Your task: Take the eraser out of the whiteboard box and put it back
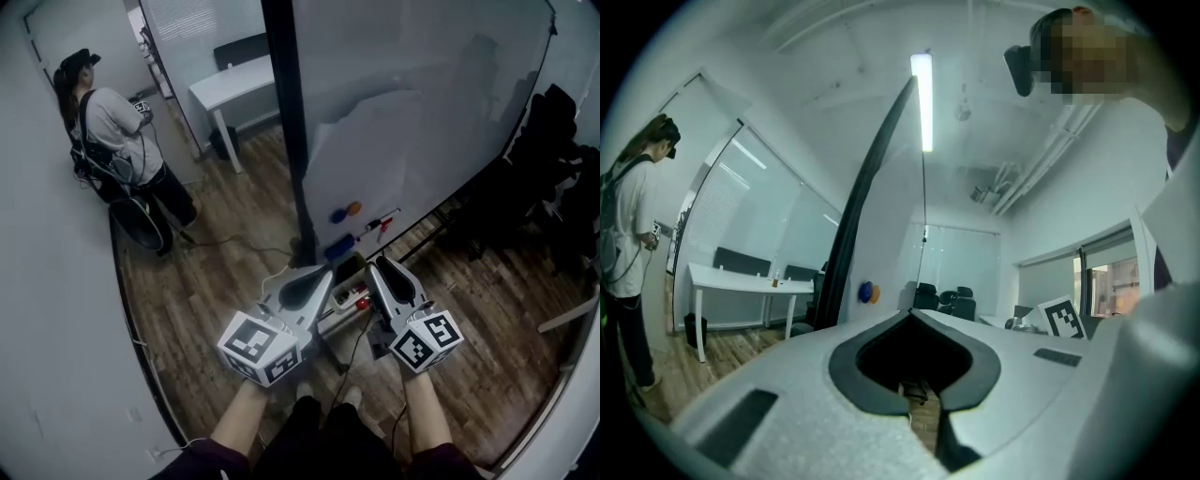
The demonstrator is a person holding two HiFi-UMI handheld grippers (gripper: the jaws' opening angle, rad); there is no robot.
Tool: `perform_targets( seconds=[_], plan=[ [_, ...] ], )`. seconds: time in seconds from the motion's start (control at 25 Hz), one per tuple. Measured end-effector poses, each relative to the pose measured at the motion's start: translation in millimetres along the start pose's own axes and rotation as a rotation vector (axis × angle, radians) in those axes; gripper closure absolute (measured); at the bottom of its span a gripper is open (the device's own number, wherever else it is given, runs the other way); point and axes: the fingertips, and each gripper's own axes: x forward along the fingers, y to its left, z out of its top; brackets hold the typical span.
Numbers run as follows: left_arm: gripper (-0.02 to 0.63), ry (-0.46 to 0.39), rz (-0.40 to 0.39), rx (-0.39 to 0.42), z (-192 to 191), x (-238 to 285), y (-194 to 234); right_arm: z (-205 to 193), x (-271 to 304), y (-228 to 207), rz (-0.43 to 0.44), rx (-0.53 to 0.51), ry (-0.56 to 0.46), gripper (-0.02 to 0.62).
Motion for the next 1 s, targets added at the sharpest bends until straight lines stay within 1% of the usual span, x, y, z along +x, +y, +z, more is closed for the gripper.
perform_targets(
  seconds=[0.24, 0.44, 0.52, 0.64, 0.72, 1.0],
  plan=[
    [0.601, -0.029, -0.032, 0.028, 19, 2, -9, 30, -11, 15, 0.010, -0.011, -0.050, 0.546],
    [0.601, -0.054, -0.056, 0.038, 28, 8, -18, 48, -24, 17, -0.018, -0.039, -0.080, 0.591],
    [0.601, -0.059, -0.062, 0.039, 32, 11, -21, 54, -28, 18, -0.022, -0.048, -0.090, 0.592],
    [0.601, -0.050, -0.059, 0.037, 34, 14, -24, 62, -32, 17, -0.022, -0.035, -0.113, 0.592],
    [0.601, -0.050, -0.074, 0.041, 32, 16, -27, 65, -33, 15, -0.022, -0.031, -0.119, 0.592],
    [0.601, -0.050, -0.069, 0.039, 28, 17, -24, 64, -33, 11, -0.024, -0.027, -0.119, 0.592]
  ],
)
